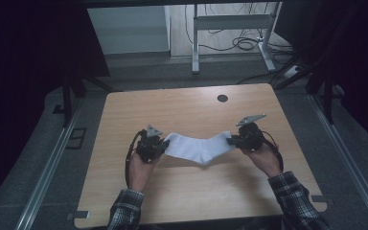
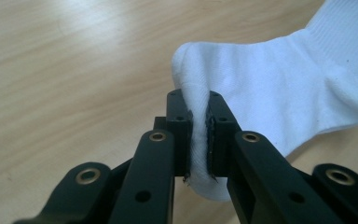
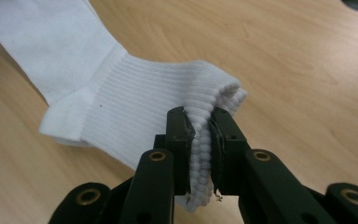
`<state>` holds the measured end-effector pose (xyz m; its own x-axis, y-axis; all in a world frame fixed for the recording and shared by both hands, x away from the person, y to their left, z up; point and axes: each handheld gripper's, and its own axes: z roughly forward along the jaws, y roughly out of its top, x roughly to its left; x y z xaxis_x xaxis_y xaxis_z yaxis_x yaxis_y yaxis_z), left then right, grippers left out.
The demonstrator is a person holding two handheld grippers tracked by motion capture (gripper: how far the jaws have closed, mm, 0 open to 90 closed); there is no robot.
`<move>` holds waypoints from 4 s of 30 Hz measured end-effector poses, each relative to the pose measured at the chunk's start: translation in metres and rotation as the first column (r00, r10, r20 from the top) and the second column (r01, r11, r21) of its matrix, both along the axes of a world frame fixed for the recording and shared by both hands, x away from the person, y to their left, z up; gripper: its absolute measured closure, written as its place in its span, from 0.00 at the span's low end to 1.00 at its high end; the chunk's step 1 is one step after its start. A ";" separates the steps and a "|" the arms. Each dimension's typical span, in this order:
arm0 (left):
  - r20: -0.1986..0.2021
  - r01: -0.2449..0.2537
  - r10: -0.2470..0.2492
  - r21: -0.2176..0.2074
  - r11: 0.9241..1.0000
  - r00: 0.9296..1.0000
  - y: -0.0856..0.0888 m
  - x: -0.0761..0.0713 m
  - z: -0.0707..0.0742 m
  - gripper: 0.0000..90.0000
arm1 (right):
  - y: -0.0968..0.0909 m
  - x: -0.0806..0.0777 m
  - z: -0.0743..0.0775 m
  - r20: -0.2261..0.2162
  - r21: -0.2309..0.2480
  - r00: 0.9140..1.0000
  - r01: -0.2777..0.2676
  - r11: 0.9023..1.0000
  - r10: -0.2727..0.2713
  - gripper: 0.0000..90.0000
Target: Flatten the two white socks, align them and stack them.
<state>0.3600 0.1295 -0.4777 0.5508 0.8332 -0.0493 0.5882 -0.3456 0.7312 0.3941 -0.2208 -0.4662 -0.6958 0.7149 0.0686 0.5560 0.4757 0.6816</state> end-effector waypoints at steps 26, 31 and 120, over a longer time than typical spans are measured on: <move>-0.019 -0.076 0.078 0.080 0.994 0.997 -0.010 0.042 -0.035 0.91 | 0.009 0.046 -0.031 -0.013 -0.025 0.997 0.076 0.997 -0.076 0.86; -0.042 -0.078 0.082 0.089 0.993 0.996 -0.011 0.044 -0.044 0.90 | 0.010 0.049 -0.040 -0.020 -0.041 0.997 0.076 0.996 -0.077 0.85; -0.001 0.033 -0.033 0.021 0.999 0.999 0.048 -0.068 -0.026 0.14 | -0.041 -0.046 -0.017 0.101 -0.010 0.995 -0.025 1.000 0.026 0.10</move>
<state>0.2919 0.1780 -0.5040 0.5778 0.8155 -0.0328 0.5771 -0.3798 0.7230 0.3485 -0.2617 -0.4833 -0.7167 0.6973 -0.0089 0.4723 0.4948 0.7295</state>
